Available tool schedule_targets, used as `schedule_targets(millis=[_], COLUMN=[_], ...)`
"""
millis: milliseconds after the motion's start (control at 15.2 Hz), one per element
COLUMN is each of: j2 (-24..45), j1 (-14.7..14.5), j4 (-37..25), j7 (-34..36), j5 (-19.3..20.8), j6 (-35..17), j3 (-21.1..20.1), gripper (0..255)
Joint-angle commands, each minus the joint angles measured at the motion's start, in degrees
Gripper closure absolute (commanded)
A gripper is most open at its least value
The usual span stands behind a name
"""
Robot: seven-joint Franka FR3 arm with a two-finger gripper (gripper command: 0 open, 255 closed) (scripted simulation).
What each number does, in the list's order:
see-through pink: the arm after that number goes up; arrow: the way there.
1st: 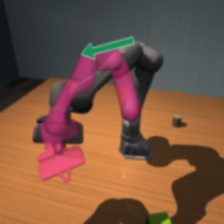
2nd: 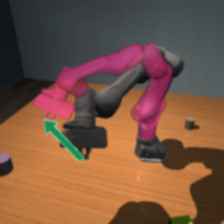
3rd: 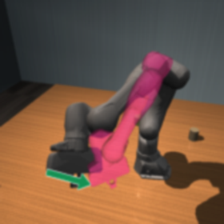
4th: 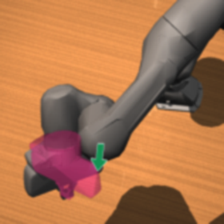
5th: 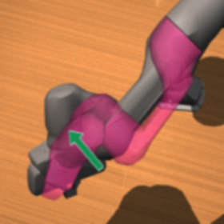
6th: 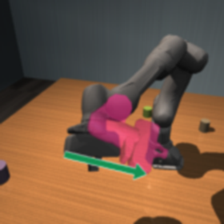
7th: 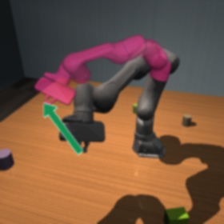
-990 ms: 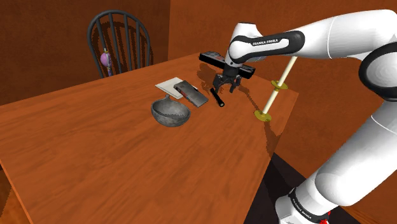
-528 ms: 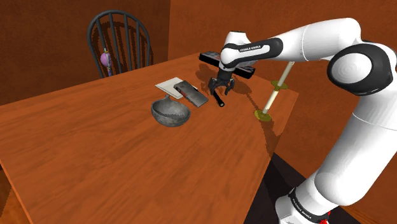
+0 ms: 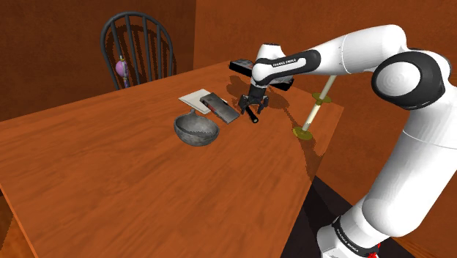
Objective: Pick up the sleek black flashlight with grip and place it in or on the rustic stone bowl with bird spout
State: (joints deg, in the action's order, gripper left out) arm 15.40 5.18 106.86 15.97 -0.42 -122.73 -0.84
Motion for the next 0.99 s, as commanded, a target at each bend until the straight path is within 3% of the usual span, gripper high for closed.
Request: schedule_targets(millis=[0, 198, 264, 924], j2=[-0.01, -0.01, -0.01, -0.34], j1=[-0.01, -0.01, -0.01, -0.02], j4=[0.07, 0.06, 0.06, -0.29], j7=[0.01, 0.01, 0.01, 0.01], j5=[0.0, 0.0, 0.0, -0.01], j6=[-0.07, -0.06, -0.06, 0.61], j3=[0.0, 0.0, 0.0, 0.02], gripper=[0, 0, 255, 255])
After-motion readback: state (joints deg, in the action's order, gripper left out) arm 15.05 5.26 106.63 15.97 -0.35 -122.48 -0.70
